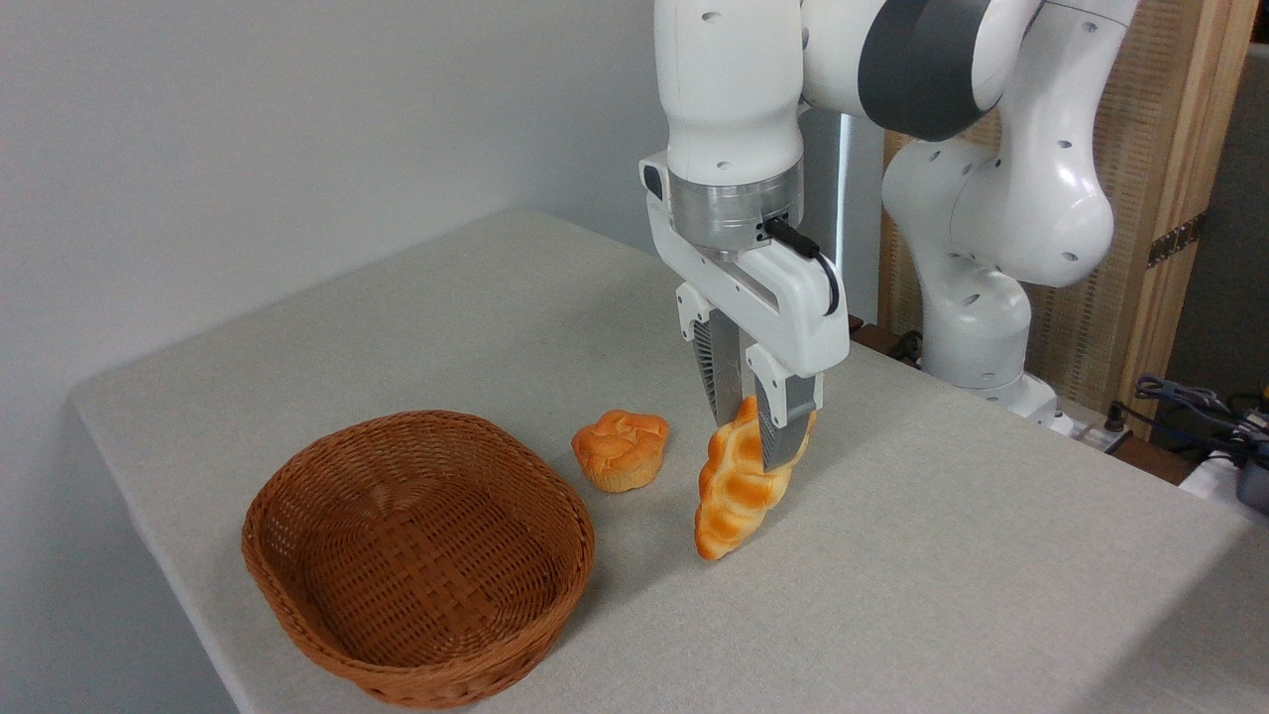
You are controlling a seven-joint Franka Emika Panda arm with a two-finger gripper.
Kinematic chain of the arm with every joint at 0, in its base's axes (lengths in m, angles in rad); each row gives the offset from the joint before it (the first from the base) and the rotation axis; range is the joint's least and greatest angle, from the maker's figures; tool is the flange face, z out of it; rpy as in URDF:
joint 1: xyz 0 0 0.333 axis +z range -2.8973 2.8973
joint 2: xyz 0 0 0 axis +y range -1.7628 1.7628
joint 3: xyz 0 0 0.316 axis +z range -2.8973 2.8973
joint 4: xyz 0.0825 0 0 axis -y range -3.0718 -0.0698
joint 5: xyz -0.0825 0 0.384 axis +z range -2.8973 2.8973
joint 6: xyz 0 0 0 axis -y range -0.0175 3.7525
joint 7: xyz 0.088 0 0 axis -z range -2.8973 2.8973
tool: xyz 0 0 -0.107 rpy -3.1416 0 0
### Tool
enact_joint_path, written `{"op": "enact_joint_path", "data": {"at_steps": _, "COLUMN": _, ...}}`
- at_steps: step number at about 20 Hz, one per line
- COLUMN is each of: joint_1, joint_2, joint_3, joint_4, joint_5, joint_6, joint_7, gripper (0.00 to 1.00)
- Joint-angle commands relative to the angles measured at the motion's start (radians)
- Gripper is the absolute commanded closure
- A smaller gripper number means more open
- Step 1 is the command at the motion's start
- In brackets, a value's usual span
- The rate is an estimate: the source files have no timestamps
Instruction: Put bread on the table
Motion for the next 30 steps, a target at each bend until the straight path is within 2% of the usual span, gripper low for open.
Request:
{"op": "enact_joint_path", "data": {"at_steps": 1, "joint_1": -0.012, "joint_2": -0.005, "joint_3": 0.012, "joint_4": 0.005, "joint_5": 0.014, "joint_6": 0.014, "joint_7": 0.020, "gripper": 0.00}}
{"op": "enact_joint_path", "data": {"at_steps": 11, "joint_1": -0.012, "joint_2": -0.008, "joint_3": 0.003, "joint_4": 0.037, "joint_5": 0.000, "joint_6": 0.004, "joint_7": 0.010, "gripper": 0.00}}
{"op": "enact_joint_path", "data": {"at_steps": 13, "joint_1": -0.012, "joint_2": 0.001, "joint_3": 0.001, "joint_4": 0.077, "joint_5": -0.043, "joint_6": -0.006, "joint_7": 0.002, "gripper": 0.00}}
{"op": "enact_joint_path", "data": {"at_steps": 14, "joint_1": -0.012, "joint_2": 0.010, "joint_3": 0.001, "joint_4": 0.104, "joint_5": -0.067, "joint_6": -0.019, "joint_7": -0.007, "gripper": 0.00}}
{"op": "enact_joint_path", "data": {"at_steps": 16, "joint_1": -0.012, "joint_2": 0.052, "joint_3": -0.016, "joint_4": 0.185, "joint_5": -0.083, "joint_6": -0.074, "joint_7": -0.033, "gripper": 0.00}}
{"op": "enact_joint_path", "data": {"at_steps": 18, "joint_1": -0.012, "joint_2": 0.104, "joint_3": -0.052, "joint_4": 0.279, "joint_5": -0.083, "joint_6": -0.121, "joint_7": -0.094, "gripper": 0.00}}
{"op": "enact_joint_path", "data": {"at_steps": 23, "joint_1": -0.018, "joint_2": 0.193, "joint_3": -0.123, "joint_4": 0.442, "joint_5": -0.085, "joint_6": -0.160, "joint_7": -0.248, "gripper": 0.00}}
{"op": "enact_joint_path", "data": {"at_steps": 26, "joint_1": -0.018, "joint_2": 0.253, "joint_3": -0.140, "joint_4": 0.538, "joint_5": -0.086, "joint_6": -0.201, "joint_7": -0.315, "gripper": 0.00}}
{"op": "enact_joint_path", "data": {"at_steps": 30, "joint_1": -0.016, "joint_2": 0.348, "joint_3": -0.158, "joint_4": 0.695, "joint_5": -0.085, "joint_6": -0.287, "joint_7": -0.355, "gripper": 0.00}}
